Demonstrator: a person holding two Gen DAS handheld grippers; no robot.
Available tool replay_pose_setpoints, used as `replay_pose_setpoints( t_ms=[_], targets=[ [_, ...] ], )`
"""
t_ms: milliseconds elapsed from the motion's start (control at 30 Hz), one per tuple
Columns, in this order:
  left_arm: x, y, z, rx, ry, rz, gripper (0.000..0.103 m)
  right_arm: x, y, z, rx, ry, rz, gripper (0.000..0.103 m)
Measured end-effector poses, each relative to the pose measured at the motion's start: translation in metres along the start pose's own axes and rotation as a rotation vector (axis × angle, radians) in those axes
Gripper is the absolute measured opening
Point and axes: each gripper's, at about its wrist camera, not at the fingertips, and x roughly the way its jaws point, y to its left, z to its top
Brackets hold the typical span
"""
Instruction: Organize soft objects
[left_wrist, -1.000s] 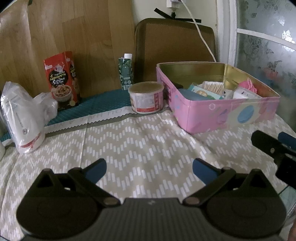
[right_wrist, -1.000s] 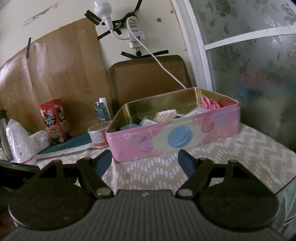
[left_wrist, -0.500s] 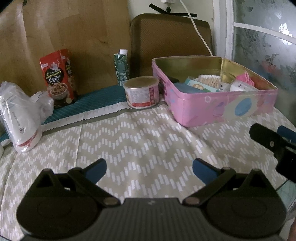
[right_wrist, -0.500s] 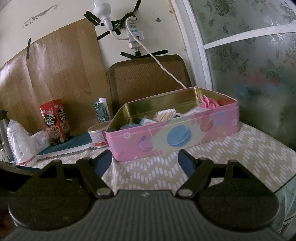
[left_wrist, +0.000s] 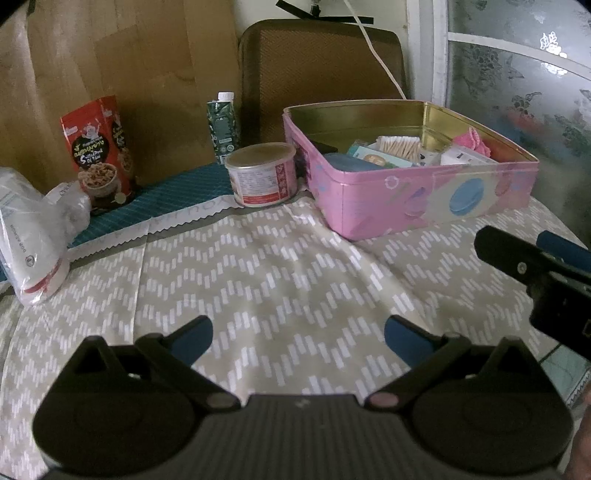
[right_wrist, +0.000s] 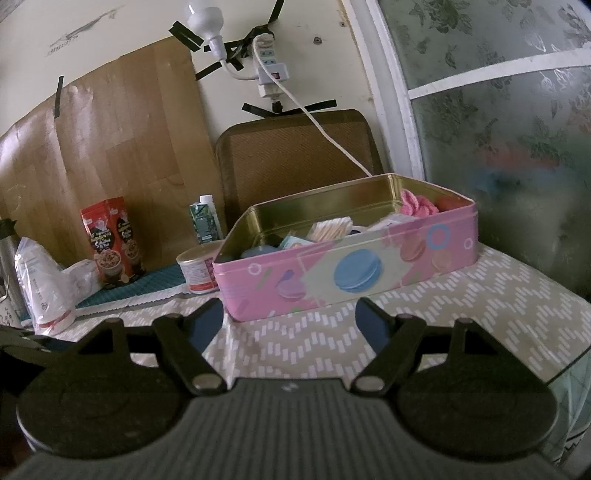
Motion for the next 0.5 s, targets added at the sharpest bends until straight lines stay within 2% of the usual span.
replay_pose_setpoints(
  t_ms=[500],
  targets=[
    [-0.0003,0.0001,-0.0012,0.004,0.016,-0.031,0.103,-0.001,0.0032,0.0008,-0.007,-0.004,0.004,0.081]
  ],
)
